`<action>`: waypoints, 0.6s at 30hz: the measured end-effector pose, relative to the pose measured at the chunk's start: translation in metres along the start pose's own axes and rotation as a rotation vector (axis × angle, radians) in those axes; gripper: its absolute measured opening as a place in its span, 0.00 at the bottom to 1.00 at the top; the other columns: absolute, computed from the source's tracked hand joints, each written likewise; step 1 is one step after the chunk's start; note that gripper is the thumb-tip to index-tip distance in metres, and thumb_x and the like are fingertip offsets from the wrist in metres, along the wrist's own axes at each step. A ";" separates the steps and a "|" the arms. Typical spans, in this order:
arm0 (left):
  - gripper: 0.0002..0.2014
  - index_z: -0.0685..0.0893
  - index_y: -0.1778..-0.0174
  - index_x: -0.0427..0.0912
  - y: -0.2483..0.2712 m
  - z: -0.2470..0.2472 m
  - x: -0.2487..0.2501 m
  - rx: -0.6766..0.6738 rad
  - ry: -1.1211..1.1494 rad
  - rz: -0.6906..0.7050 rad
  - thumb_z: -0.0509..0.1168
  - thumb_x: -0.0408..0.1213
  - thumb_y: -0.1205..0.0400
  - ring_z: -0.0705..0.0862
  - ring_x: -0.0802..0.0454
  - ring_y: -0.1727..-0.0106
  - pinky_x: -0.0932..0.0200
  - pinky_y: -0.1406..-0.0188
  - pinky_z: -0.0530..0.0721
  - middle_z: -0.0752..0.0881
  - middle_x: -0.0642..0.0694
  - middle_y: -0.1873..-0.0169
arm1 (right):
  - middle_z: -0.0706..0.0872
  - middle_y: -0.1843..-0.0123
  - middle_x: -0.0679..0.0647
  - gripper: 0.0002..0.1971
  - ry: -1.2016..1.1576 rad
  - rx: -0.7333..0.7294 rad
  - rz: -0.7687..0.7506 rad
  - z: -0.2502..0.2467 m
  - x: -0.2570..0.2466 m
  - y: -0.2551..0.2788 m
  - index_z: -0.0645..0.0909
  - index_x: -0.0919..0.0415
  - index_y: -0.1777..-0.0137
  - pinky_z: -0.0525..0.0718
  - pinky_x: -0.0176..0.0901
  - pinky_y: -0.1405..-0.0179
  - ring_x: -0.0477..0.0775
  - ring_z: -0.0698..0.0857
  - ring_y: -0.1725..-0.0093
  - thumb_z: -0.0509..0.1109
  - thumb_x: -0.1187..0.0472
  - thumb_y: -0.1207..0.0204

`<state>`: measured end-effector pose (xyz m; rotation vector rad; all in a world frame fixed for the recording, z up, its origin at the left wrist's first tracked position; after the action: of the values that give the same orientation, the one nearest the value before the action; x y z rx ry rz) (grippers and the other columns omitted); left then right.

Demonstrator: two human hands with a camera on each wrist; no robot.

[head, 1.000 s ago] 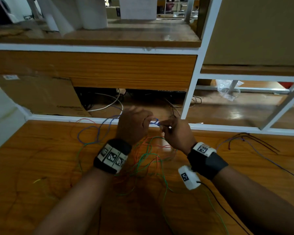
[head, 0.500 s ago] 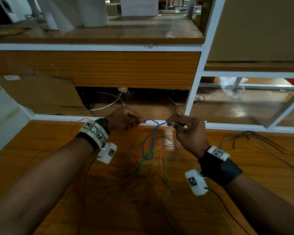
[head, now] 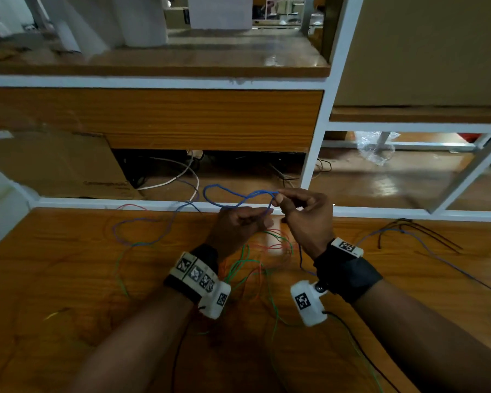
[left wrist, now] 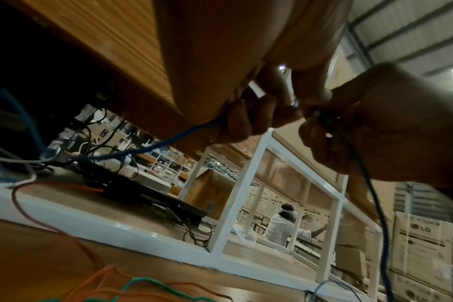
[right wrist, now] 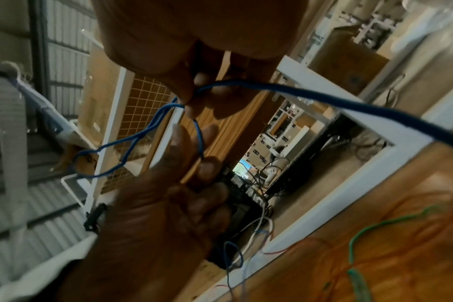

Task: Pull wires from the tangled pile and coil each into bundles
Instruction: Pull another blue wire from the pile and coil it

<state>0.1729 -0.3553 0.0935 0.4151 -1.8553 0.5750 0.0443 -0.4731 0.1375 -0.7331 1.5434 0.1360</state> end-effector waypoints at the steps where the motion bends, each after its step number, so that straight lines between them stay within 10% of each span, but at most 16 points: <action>1: 0.13 0.93 0.44 0.47 0.005 -0.001 0.003 0.045 -0.063 0.032 0.76 0.44 0.23 0.89 0.53 0.55 0.56 0.53 0.87 0.91 0.52 0.59 | 0.94 0.59 0.45 0.04 0.054 0.017 -0.017 -0.003 0.001 0.000 0.95 0.56 0.55 0.91 0.48 0.60 0.45 0.93 0.58 0.79 0.64 0.21; 5: 0.05 0.93 0.56 0.49 0.025 -0.017 0.031 0.240 -0.404 0.239 0.74 0.45 0.21 0.78 0.60 0.66 0.72 0.65 0.73 0.79 0.58 0.72 | 0.93 0.64 0.45 0.05 0.336 0.027 -0.147 -0.006 -0.006 0.006 0.95 0.52 0.52 0.84 0.38 0.66 0.44 0.89 0.70 0.78 0.61 0.23; 9: 0.03 0.93 0.56 0.50 0.035 -0.031 0.071 0.324 -0.718 0.392 0.74 0.42 0.20 0.81 0.56 0.64 0.60 0.64 0.74 0.86 0.50 0.68 | 0.92 0.66 0.51 0.10 0.576 0.010 -0.387 0.001 -0.027 0.022 0.94 0.52 0.51 0.86 0.43 0.68 0.57 0.90 0.69 0.76 0.62 0.30; 14: 0.18 0.92 0.59 0.47 0.029 -0.023 0.060 0.155 -0.726 0.241 0.63 0.54 0.17 0.88 0.49 0.63 0.50 0.63 0.83 0.91 0.48 0.66 | 0.91 0.65 0.53 0.09 0.712 -0.040 -0.458 0.010 -0.032 0.022 0.91 0.52 0.55 0.87 0.50 0.73 0.63 0.90 0.66 0.77 0.65 0.33; 18: 0.13 0.84 0.64 0.48 0.041 0.008 0.055 0.062 -0.793 0.189 0.62 0.46 0.14 0.85 0.43 0.62 0.49 0.66 0.77 0.87 0.44 0.65 | 0.89 0.68 0.55 0.10 0.838 -0.132 -0.364 0.019 -0.020 0.015 0.86 0.54 0.60 0.87 0.50 0.70 0.67 0.89 0.65 0.65 0.52 0.28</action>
<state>0.1261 -0.3263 0.1350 0.5636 -2.6610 0.6498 0.0511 -0.4449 0.1481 -1.2601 2.1585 -0.3953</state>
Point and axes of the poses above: each hand's wrist, its own y-axis away from the middle knuckle, its own z-axis out of the palm, x = y × z, the point moved 10 cm from there along -y, towards the middle knuckle
